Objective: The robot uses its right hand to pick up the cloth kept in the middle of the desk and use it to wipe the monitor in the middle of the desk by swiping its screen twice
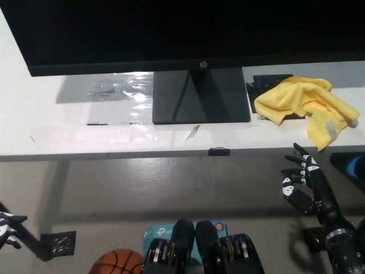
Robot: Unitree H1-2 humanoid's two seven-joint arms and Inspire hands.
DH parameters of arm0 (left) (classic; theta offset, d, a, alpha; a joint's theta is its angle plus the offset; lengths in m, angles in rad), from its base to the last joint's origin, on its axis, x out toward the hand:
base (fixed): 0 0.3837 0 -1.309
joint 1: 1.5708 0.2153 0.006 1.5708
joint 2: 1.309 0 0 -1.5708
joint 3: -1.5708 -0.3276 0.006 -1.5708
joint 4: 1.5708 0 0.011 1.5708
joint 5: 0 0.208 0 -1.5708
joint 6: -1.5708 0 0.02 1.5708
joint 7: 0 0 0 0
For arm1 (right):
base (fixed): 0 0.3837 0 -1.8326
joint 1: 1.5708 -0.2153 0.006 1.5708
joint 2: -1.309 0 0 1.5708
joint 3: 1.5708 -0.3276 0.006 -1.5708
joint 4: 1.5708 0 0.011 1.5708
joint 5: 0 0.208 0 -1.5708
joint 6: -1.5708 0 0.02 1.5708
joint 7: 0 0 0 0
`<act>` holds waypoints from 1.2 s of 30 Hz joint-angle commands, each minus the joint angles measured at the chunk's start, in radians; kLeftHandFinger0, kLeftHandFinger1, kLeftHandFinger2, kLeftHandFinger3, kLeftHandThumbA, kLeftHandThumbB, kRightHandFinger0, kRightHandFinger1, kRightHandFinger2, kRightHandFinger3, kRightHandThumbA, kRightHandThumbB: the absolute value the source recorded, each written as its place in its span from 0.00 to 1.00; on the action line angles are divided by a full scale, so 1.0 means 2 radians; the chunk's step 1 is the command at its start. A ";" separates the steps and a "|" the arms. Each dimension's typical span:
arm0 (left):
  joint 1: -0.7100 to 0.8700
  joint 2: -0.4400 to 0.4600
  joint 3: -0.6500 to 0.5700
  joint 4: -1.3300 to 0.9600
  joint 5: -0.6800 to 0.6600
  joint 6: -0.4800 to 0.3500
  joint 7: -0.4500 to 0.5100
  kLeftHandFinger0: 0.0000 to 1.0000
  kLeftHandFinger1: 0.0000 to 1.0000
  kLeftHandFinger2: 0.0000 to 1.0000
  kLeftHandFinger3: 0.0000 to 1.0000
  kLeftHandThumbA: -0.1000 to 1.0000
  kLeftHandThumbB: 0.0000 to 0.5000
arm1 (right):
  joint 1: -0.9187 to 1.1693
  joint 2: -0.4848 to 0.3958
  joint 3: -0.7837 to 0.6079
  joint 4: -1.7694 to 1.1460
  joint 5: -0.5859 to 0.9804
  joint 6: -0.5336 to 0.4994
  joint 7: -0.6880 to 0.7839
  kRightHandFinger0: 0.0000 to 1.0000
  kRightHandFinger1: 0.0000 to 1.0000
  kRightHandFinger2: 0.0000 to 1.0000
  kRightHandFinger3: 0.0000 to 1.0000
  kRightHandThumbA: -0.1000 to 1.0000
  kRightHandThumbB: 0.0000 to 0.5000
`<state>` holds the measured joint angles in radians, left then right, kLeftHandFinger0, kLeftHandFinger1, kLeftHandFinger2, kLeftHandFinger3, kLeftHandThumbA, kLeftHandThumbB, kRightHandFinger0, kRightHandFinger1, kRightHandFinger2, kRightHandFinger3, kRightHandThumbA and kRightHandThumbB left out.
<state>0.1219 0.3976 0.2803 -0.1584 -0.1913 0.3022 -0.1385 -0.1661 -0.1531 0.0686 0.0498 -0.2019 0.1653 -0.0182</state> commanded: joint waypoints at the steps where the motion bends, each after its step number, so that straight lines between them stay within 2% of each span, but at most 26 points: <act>1: 0.003 0.004 0.000 -0.014 -0.005 -0.001 -0.006 0.38 0.43 0.60 0.81 0.41 0.29 | -0.002 0.003 -0.007 -0.027 -0.002 0.008 -0.003 0.54 0.66 0.84 1.00 0.21 0.11; 2: 0.005 0.004 0.000 -0.014 -0.004 -0.001 -0.006 0.38 0.43 0.60 0.81 0.41 0.28 | -0.001 0.005 -0.009 -0.031 0.001 0.009 -0.003 0.55 0.66 0.85 1.00 0.20 0.10; 5: 0.008 0.004 -0.001 -0.012 -0.004 -0.004 -0.007 0.38 0.42 0.60 0.82 0.40 0.29 | -0.001 0.000 -0.008 -0.042 -0.008 0.000 -0.007 0.47 0.60 0.82 1.00 0.20 0.11; 7: 0.006 0.005 -0.003 -0.010 -0.003 -0.005 -0.009 0.36 0.42 0.59 0.80 0.39 0.29 | -0.018 -0.002 -0.018 -0.062 0.002 0.006 -0.005 0.51 0.62 0.79 1.00 0.16 0.12; 8: 0.005 0.005 -0.003 -0.009 -0.003 -0.006 -0.009 0.35 0.41 0.58 0.79 0.38 0.28 | -0.027 -0.004 -0.020 -0.069 -0.003 0.013 -0.006 0.49 0.61 0.79 1.00 0.16 0.15; 9: 0.005 0.006 -0.003 -0.008 -0.003 -0.005 -0.009 0.35 0.41 0.59 0.80 0.38 0.30 | -0.035 -0.011 -0.017 -0.073 -0.012 0.005 -0.005 0.51 0.63 0.79 1.00 0.16 0.13; 10: 0.004 0.004 -0.002 -0.008 -0.004 -0.002 -0.007 0.35 0.41 0.59 0.80 0.39 0.35 | -0.047 -0.013 -0.017 -0.084 -0.021 0.021 -0.005 0.50 0.60 0.78 1.00 0.16 0.14; 13: 0.007 0.002 -0.002 -0.006 -0.006 -0.008 -0.008 0.35 0.41 0.58 0.79 0.37 0.32 | -0.072 -0.017 -0.022 -0.100 -0.008 0.021 0.004 0.39 0.53 0.81 1.00 0.14 0.16; 14: 0.008 0.001 -0.001 -0.006 -0.006 -0.007 -0.007 0.35 0.41 0.58 0.79 0.36 0.31 | -0.085 -0.017 -0.025 -0.109 -0.002 0.026 0.007 0.40 0.54 0.81 1.00 0.12 0.16; 17: 0.008 0.002 -0.002 -0.008 -0.006 -0.003 -0.008 0.36 0.42 0.59 0.79 0.38 0.32 | -0.118 -0.013 -0.034 -0.134 0.005 0.038 0.006 0.40 0.52 0.75 1.00 0.17 0.20; 20: 0.008 0.003 -0.002 -0.008 -0.006 0.001 -0.008 0.37 0.42 0.59 0.79 0.38 0.35 | -0.143 -0.010 -0.043 -0.141 0.012 0.039 0.005 0.34 0.47 0.75 1.00 0.21 0.22; 22: 0.008 0.003 -0.003 -0.009 -0.005 0.000 -0.008 0.37 0.42 0.59 0.78 0.39 0.35 | -0.160 -0.015 -0.043 -0.142 -0.002 0.048 0.004 0.49 0.60 0.80 1.00 0.27 0.23; 23: 0.008 0.003 -0.003 -0.009 -0.004 0.000 -0.008 0.36 0.42 0.59 0.78 0.39 0.35 | -0.161 -0.015 -0.043 -0.143 -0.003 0.049 0.004 0.50 0.60 0.80 1.00 0.27 0.23; 24: 0.008 0.004 -0.003 -0.009 -0.005 0.001 -0.008 0.37 0.42 0.59 0.78 0.39 0.34 | -0.170 -0.017 -0.043 -0.142 -0.006 0.066 0.007 0.65 0.73 0.89 1.00 0.29 0.26; 25: 0.009 0.004 -0.003 -0.009 -0.005 -0.001 -0.009 0.37 0.43 0.60 0.80 0.38 0.32 | -0.190 -0.041 -0.030 -0.137 -0.021 0.117 0.035 1.00 1.00 1.00 1.00 0.49 0.37; 26: 0.016 0.003 -0.005 -0.011 -0.003 -0.005 -0.010 0.37 0.43 0.61 0.81 0.37 0.29 | -0.192 -0.053 -0.021 -0.136 -0.032 0.142 0.047 1.00 1.00 1.00 1.00 0.62 0.48; 27: 0.016 0.004 -0.005 -0.011 -0.003 -0.006 -0.011 0.37 0.43 0.61 0.81 0.37 0.29 | -0.195 -0.058 -0.017 -0.132 -0.037 0.152 0.053 1.00 1.00 1.00 1.00 0.63 0.48; 28: 0.016 0.004 -0.005 -0.009 -0.005 -0.005 -0.011 0.38 0.43 0.61 0.82 0.37 0.30 | -0.212 -0.072 -0.016 -0.095 -0.044 0.152 0.084 1.00 1.00 1.00 1.00 0.70 0.63; 29: 0.016 0.003 -0.004 -0.010 -0.006 -0.004 -0.010 0.37 0.42 0.60 0.80 0.37 0.31 | -0.218 -0.075 -0.014 -0.076 -0.048 0.152 0.089 1.00 1.00 1.00 1.00 0.72 0.65; 31: 0.016 0.002 -0.004 -0.007 -0.007 -0.008 -0.011 0.36 0.42 0.60 0.80 0.37 0.33 | -0.228 -0.079 -0.009 -0.047 -0.055 0.152 0.088 1.00 1.00 1.00 1.00 0.72 0.69; 33: 0.015 0.003 -0.004 -0.008 -0.006 -0.004 -0.009 0.36 0.42 0.59 0.80 0.38 0.33 | -0.234 -0.085 0.001 -0.023 -0.056 0.152 0.084 1.00 1.00 1.00 1.00 0.70 0.68; 36: 0.016 0.004 -0.006 -0.009 -0.002 -0.006 -0.009 0.38 0.43 0.60 0.82 0.37 0.27 | -0.236 -0.092 0.018 0.017 -0.060 0.142 0.072 1.00 1.00 1.00 1.00 0.69 0.63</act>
<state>0.1503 0.3887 0.2708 -0.1582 -0.1957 0.3036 -0.1399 -0.5893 -0.3145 0.0731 0.0323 -0.2811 0.4208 0.1050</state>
